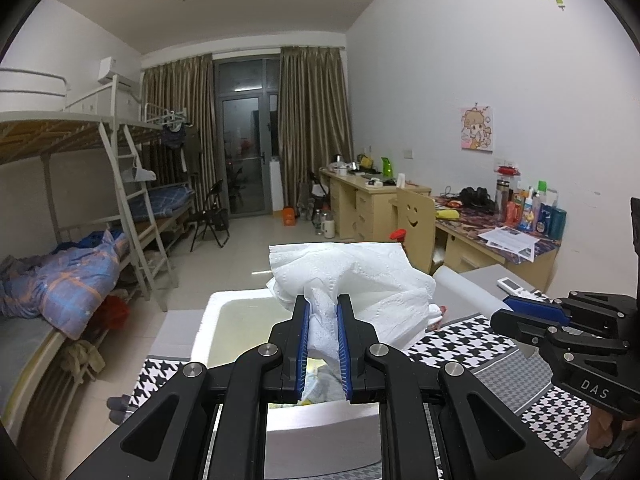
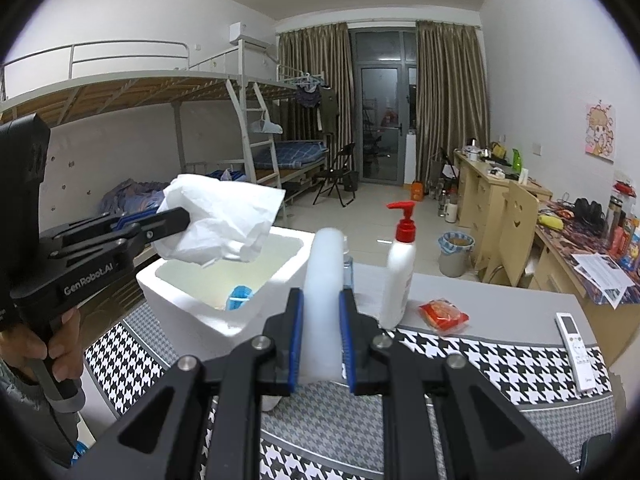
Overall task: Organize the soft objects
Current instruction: 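Carry the tissue and stick over the open white foam box with both tools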
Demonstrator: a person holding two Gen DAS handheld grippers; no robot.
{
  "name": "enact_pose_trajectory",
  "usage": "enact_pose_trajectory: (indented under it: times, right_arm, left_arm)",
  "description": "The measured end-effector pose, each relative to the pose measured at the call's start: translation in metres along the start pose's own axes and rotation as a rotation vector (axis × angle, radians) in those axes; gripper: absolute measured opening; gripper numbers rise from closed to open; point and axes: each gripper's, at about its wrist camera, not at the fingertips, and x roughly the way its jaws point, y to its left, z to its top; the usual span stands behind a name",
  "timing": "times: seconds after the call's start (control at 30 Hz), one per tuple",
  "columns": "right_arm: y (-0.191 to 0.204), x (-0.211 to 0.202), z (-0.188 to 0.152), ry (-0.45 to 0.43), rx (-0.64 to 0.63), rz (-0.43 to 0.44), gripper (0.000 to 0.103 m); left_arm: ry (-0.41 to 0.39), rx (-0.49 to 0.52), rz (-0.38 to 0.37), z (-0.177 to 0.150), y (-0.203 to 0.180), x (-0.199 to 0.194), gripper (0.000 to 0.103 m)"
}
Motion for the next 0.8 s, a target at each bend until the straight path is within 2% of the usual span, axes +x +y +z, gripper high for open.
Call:
enact_pose_trajectory:
  times: [0.8]
  right_arm:
    - [0.036, 0.027, 0.018, 0.024, -0.045, 0.068, 0.021]
  left_arm:
    - [-0.034, -0.022, 0.086, -0.002, 0.030, -0.011, 0.014]
